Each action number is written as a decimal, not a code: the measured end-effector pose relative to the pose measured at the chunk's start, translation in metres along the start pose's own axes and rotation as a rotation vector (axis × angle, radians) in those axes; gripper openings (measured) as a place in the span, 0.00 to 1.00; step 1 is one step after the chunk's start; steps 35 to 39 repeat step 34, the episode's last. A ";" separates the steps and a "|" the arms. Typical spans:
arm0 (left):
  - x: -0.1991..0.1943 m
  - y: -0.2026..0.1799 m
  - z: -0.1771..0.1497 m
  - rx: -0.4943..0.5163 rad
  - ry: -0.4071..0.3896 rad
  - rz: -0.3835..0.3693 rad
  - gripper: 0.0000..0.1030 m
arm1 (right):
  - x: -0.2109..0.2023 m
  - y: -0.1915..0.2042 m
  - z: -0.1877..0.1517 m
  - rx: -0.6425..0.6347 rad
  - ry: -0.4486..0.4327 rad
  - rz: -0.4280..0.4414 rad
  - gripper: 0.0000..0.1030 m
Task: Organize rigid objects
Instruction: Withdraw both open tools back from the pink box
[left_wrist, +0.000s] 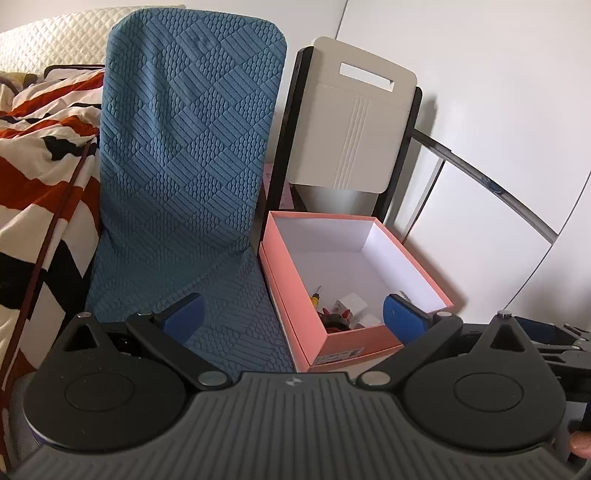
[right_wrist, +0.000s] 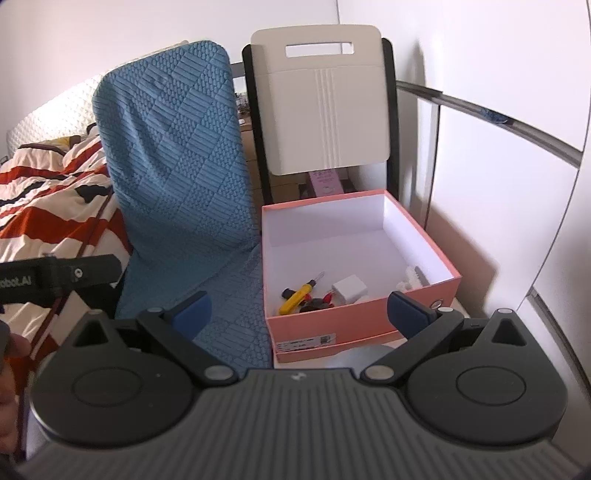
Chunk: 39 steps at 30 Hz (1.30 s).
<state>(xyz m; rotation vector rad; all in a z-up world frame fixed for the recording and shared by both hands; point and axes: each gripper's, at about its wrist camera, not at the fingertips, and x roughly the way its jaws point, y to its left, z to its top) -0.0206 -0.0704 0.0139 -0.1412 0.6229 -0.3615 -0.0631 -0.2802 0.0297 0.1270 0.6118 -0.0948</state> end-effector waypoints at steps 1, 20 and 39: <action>0.000 0.001 0.000 -0.009 -0.005 -0.004 1.00 | 0.000 0.000 0.000 0.001 0.000 0.000 1.00; 0.004 0.004 -0.002 -0.001 0.006 0.016 1.00 | 0.005 0.002 -0.002 -0.012 0.012 -0.006 1.00; 0.004 0.004 -0.005 0.004 0.005 0.004 1.00 | 0.008 0.003 -0.004 -0.007 0.024 -0.005 1.00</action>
